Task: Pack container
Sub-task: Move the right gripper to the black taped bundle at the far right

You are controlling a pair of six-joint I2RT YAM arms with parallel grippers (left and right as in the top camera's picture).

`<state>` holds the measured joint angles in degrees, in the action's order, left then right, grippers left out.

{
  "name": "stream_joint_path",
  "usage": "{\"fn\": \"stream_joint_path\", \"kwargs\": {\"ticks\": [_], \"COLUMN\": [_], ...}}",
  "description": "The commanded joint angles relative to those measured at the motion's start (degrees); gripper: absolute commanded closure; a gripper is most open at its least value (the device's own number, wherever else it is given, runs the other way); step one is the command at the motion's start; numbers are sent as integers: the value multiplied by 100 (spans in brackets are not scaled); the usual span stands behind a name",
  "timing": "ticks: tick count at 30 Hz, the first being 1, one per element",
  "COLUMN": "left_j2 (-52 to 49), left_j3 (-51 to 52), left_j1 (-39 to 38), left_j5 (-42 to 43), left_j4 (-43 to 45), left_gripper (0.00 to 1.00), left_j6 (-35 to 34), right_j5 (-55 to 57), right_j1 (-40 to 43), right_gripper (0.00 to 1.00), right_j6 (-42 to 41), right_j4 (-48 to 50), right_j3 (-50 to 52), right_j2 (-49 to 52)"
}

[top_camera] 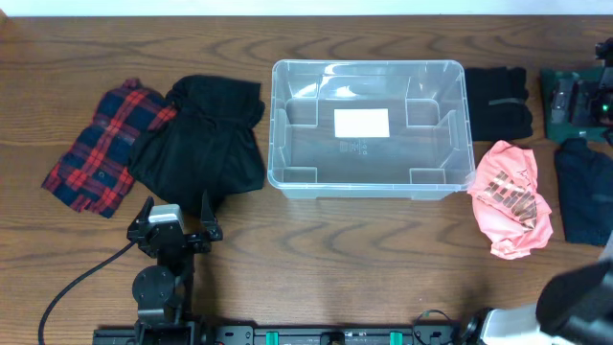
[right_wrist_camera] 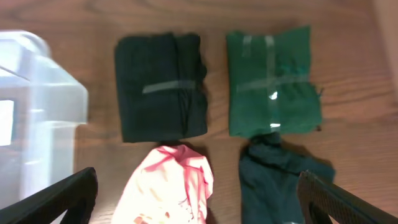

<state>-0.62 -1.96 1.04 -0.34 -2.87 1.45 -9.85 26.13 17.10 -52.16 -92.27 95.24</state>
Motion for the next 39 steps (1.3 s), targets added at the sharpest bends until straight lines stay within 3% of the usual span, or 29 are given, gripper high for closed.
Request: {"fn": "stream_joint_path", "kwargs": {"ticks": [1, 8, 19, 39], "left_j2": [39, 42, 39, 42], "left_j3": [173, 173, 173, 173], "left_j1": [28, 28, 28, 28], "left_j5": [-26, -26, -26, -26], "left_j4": [-116, -116, -116, -116], "left_gripper": [2, 2, 2, 2], "left_j6": [-26, -26, -26, -26], "right_j5": [-116, -190, -1353, -1438], "right_j1": [15, 15, 11, 7], "right_gripper": [1, 1, 1, 1], "right_j6": [74, 74, 74, 50], "right_j4": [118, 616, 1401, 1766], "right_j3": [-101, -101, -101, -101], "right_j2": [413, 1150, 2028, 3528]}}
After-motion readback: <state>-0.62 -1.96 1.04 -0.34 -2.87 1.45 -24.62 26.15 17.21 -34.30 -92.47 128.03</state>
